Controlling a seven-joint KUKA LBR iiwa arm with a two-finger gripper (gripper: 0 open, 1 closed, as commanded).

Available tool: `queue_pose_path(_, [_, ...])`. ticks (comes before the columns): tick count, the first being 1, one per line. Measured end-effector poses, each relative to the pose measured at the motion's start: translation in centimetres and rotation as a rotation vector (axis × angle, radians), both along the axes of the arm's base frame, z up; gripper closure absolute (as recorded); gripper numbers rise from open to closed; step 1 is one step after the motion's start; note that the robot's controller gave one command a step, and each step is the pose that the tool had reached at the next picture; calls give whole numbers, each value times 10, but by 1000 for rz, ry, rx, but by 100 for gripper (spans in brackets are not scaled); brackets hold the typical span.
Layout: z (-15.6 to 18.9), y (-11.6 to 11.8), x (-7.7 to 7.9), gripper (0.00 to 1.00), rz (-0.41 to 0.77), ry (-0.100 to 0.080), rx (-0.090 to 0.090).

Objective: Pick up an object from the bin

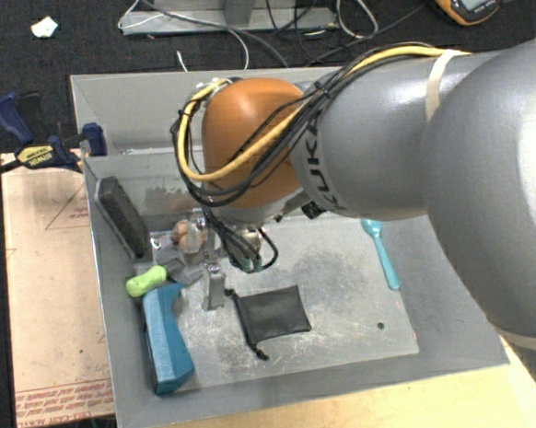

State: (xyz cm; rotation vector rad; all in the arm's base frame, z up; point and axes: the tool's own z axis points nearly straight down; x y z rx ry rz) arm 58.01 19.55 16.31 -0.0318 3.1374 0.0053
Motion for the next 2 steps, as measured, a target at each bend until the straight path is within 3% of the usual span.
queue_pose_path(2, [-41, -39, -15, 0, -50, 3, 1])
